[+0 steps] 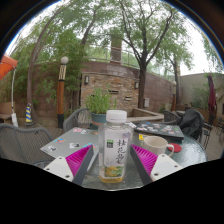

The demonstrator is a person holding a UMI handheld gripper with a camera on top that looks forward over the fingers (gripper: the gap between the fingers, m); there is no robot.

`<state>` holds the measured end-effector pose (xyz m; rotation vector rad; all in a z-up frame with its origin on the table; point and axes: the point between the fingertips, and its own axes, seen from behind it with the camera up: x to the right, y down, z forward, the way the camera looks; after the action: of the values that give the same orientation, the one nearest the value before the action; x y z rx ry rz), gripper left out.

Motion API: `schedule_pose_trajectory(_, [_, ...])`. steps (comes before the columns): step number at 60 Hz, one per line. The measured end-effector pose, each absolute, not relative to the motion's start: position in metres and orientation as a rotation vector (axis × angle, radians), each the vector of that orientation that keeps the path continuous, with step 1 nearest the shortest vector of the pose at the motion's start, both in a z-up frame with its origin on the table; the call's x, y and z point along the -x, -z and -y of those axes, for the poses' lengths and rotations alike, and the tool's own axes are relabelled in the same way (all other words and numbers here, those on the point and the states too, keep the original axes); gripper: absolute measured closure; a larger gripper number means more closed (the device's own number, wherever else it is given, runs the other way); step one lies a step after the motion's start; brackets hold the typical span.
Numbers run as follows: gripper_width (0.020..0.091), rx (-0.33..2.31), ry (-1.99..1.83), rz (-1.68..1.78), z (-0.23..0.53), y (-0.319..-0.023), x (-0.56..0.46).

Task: Pour water

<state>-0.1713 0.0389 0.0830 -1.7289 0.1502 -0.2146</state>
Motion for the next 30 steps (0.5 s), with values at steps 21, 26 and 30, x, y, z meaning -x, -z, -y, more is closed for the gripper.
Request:
schedule_pose_trajectory(21, [0.0510,1.700,0.237,-0.069,-0.067,-0.089,0.168])
schedule_pose_trajectory(26, [0.0551,1.713,0.208,-0.043,-0.068,-0.088,0.171])
schedule_pose_trajectory(30, [0.0570,1.711,0.187,-0.028,-0.069,-0.089,0.171])
